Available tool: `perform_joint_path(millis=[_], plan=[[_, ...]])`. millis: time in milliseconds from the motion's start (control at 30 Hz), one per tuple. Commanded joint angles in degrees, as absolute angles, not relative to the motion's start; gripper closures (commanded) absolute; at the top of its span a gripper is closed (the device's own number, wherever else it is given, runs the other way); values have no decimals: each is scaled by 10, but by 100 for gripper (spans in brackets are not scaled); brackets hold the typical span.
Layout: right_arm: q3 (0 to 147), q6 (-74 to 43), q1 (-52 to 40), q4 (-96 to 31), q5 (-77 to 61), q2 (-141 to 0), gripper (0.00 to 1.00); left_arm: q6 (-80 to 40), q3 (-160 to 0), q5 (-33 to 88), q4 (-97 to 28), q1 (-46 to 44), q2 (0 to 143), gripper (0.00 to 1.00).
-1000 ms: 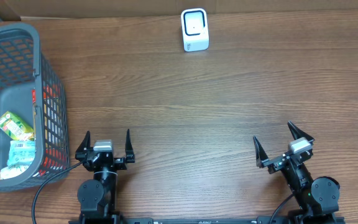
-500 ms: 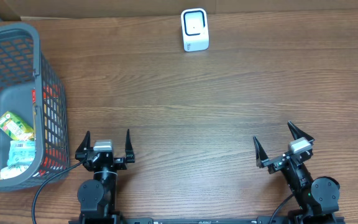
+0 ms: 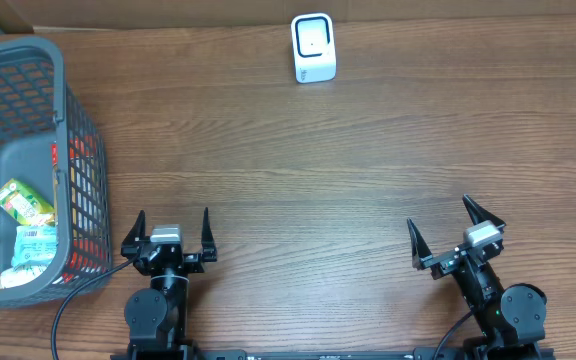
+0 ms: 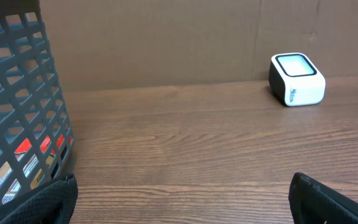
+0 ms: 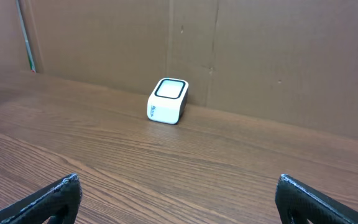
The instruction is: Scan the item barcode
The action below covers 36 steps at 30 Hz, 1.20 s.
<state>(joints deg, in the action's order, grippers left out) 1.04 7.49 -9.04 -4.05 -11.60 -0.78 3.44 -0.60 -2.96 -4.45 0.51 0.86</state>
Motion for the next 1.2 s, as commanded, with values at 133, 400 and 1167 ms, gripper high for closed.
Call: perform_joint_path(millis=[133, 400, 1167], plan=[[5, 71, -90, -35, -110, -2, 0, 50, -3, -36, -40, 7, 3, 0], [5, 71, -90, -18, -110, -2, 0, 50, -3, -34, -41, 7, 3, 0], [218, 71, -89, -101, -142, -137, 0, 11, -238, 88, -76, 7, 169, 0]])
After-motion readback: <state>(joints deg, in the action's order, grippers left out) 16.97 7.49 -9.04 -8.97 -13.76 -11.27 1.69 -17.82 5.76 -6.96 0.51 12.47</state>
